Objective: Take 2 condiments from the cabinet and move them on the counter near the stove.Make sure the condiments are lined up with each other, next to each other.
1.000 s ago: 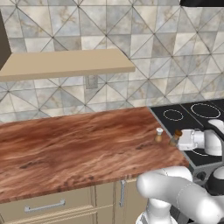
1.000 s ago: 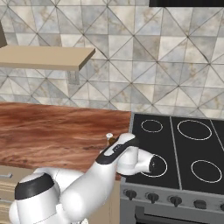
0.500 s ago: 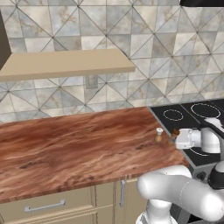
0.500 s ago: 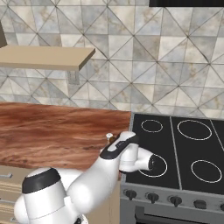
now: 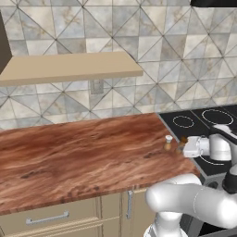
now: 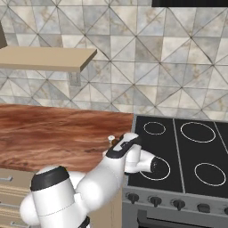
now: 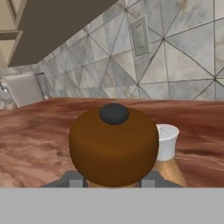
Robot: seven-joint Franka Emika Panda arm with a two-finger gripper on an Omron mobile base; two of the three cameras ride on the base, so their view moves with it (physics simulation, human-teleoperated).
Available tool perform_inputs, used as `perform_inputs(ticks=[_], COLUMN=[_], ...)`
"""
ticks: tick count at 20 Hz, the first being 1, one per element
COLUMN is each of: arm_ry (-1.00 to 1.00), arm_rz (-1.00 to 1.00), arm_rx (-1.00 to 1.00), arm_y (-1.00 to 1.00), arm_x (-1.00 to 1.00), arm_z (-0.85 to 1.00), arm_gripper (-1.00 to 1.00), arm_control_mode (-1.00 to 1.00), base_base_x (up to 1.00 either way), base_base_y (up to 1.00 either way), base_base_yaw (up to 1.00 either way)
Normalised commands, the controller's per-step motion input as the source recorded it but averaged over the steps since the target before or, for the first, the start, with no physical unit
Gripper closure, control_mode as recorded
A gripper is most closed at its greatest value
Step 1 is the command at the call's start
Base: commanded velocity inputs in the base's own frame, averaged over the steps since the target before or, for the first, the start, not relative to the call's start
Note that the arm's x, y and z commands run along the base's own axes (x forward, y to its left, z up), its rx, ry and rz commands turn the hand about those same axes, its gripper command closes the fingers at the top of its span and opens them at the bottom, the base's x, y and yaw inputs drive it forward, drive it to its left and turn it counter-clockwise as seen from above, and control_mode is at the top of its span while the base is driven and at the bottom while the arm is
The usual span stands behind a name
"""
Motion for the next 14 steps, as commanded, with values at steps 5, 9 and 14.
perform_inputs(ticks=[5, 9, 14], arm_ry=[0.0, 0.0, 0.0], arm_rz=[0.0, 0.0, 0.0], arm_rx=[0.0, 0.0, 0.01], arm_y=[0.0, 0.0, -0.01], arm_x=[0.13, 0.13, 0.12], arm_z=[-0.18, -0.09, -0.05], arm_gripper=[1.0, 1.0, 1.0], arm_control_mode=[-1.0, -1.0, -1.0], base_base_x=[0.0, 0.0, 0.0], base_base_y=[0.0, 0.0, 0.0], base_base_yaw=[0.0, 0.0, 0.0])
